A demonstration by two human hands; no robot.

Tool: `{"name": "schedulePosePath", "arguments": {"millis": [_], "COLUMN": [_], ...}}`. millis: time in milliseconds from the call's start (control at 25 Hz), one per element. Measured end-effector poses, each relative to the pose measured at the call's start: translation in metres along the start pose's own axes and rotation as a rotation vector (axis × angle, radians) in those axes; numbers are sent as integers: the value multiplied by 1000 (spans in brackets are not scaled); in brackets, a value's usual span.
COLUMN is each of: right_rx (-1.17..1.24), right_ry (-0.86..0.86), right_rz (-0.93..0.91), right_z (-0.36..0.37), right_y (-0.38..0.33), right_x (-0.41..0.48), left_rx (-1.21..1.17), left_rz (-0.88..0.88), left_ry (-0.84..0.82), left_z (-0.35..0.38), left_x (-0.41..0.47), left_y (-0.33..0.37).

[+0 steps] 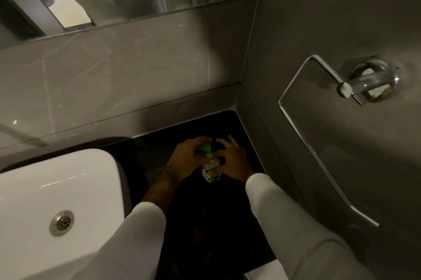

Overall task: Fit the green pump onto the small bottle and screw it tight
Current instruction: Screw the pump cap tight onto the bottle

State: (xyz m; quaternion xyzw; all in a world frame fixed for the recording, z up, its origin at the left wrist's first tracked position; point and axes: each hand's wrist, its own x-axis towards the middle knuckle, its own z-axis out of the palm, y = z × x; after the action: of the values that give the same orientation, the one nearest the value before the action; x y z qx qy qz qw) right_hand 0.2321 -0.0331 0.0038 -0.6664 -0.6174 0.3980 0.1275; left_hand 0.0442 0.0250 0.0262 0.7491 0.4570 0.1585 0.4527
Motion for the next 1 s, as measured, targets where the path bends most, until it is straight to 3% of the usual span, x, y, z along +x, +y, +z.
{"name": "schedulePosePath", "arguments": {"millis": [160,320,560,760,1000], "right_rx": [21,32,-5,13,64], "right_ry": [24,54,27,30,92], "right_rz": [17,38,34,14,-19], "right_z": [3,6,11,15,28], "right_y": [-2,-3,0,3,14], "right_x": [-3,-4,-2,-6,-22], "left_rx": [373,598,504,430,8], "left_rz": [120,-11,-244,-193,-148], "left_ry": [155,151,185,196,41], "left_z": [-17,-8,18,20,24], "left_x": [-3,-6,-15,-21,-35], "left_y": [17,33,42,35,19]}}
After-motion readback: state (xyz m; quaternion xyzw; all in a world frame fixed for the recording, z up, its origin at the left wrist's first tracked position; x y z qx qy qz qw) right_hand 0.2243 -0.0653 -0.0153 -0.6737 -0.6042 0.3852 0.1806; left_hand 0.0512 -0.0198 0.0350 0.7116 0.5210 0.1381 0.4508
